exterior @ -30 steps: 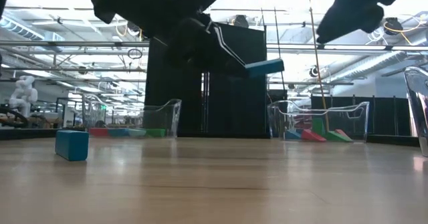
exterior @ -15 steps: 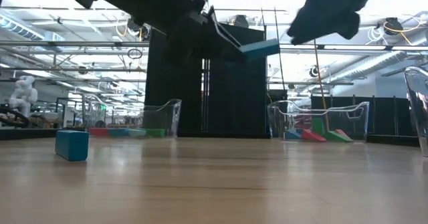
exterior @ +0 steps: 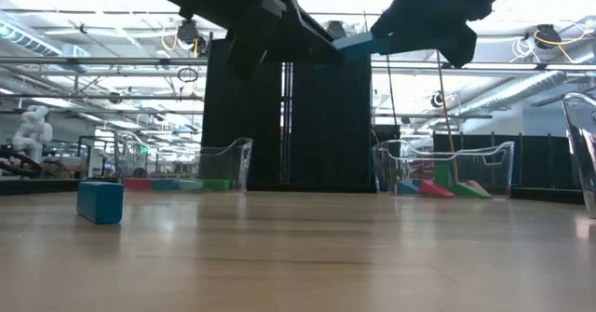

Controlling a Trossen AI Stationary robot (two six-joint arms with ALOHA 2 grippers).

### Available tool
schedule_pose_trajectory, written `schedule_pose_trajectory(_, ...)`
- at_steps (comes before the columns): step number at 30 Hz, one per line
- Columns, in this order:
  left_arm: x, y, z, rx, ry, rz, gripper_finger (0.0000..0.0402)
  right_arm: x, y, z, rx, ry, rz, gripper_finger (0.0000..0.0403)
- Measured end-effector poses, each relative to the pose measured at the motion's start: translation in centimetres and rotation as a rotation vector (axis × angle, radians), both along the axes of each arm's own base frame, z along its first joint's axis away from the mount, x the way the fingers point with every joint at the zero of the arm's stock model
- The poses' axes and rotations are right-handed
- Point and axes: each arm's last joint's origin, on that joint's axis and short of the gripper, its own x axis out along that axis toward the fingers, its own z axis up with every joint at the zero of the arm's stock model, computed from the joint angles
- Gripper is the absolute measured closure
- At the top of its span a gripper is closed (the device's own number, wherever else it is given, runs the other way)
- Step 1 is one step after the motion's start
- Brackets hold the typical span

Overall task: Sort blocks by size
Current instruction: Put the blue rectangular block into the bottom right transparent bin

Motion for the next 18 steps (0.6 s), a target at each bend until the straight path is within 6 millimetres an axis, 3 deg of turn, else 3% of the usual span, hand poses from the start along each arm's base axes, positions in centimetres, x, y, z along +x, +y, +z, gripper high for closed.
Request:
schedule_pose_trajectory(12, 0.07, -0.02, 0.23, -0.007, -0.025, 0.003, 0.0310, 0.32, -0.36, -0.58, 0.032, -0.113, 0.050, 0.0276)
schedule_pose_trajectory(18, 0.06, -0.02, 0.21, -0.005, -0.022, 0.002, 0.0310, 0.43, -0.62, -0.65, 0.046, -0.108, 0.064, 0.0321)
